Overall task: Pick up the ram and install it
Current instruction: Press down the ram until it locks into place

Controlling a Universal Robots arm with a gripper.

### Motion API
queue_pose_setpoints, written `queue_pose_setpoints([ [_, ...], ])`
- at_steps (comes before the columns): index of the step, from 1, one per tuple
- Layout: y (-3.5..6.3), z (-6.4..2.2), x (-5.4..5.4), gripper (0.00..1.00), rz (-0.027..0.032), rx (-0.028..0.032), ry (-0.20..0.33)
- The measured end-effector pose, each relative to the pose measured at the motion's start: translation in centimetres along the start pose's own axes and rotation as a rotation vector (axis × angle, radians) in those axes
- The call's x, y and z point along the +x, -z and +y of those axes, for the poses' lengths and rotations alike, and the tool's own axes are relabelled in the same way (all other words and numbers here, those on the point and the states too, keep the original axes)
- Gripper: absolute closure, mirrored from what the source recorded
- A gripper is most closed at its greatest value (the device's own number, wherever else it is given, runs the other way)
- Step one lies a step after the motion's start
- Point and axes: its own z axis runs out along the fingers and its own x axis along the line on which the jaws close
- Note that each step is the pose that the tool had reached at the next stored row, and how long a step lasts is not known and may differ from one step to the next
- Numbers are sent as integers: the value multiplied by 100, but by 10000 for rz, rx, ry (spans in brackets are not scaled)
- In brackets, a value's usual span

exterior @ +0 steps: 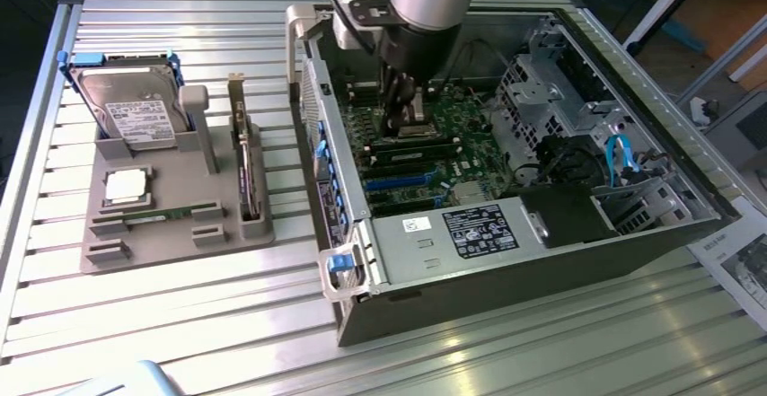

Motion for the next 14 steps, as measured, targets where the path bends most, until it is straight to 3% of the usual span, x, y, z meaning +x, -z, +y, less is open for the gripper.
queue_pose_setpoints([
  [4,150,1,0,90,2,-54,0],
  [14,390,2,1,90,3,-179,1],
])
